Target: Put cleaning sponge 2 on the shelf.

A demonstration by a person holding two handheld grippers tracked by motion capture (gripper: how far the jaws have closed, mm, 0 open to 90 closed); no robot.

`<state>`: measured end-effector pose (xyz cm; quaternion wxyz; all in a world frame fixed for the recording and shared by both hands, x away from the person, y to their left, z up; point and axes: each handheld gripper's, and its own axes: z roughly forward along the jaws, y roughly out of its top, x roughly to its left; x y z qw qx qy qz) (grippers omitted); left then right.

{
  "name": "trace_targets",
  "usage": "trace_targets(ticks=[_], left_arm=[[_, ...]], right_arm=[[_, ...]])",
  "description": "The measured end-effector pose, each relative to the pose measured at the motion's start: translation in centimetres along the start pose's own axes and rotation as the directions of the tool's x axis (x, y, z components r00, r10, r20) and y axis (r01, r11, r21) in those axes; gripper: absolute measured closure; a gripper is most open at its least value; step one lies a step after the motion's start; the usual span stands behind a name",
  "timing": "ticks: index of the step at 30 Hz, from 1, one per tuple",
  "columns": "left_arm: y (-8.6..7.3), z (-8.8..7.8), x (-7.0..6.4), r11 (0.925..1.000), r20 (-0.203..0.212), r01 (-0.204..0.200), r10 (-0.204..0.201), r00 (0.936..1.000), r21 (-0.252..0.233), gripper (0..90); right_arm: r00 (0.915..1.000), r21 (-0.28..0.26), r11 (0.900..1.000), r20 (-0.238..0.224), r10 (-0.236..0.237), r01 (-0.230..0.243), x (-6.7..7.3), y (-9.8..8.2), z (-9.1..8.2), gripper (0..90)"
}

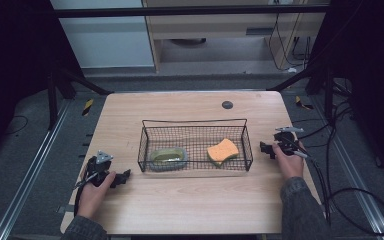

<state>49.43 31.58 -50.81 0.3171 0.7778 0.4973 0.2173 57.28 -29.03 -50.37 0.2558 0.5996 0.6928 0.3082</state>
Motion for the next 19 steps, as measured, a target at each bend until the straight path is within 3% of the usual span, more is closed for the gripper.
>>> trace_targets(ticks=[10, 19], left_arm=[[0.00, 0.00, 0.01, 1.0000, 0.001, -0.001, 0.001, 1.0000, 0.000, 0.0], [0.00, 0.01, 0.01, 1.0000, 0.001, -0.001, 0.001, 1.0000, 0.000, 0.0]], right_arm=[[0.9998, -0.001, 1.000, 0.018, -0.005, 0.005, 0.47, -0.34, 0.69, 6.6], [0.9991, 0.016, 1.000, 0.037, 0.020, -0.021, 0.42, -0.32, 0.83, 0.4]])
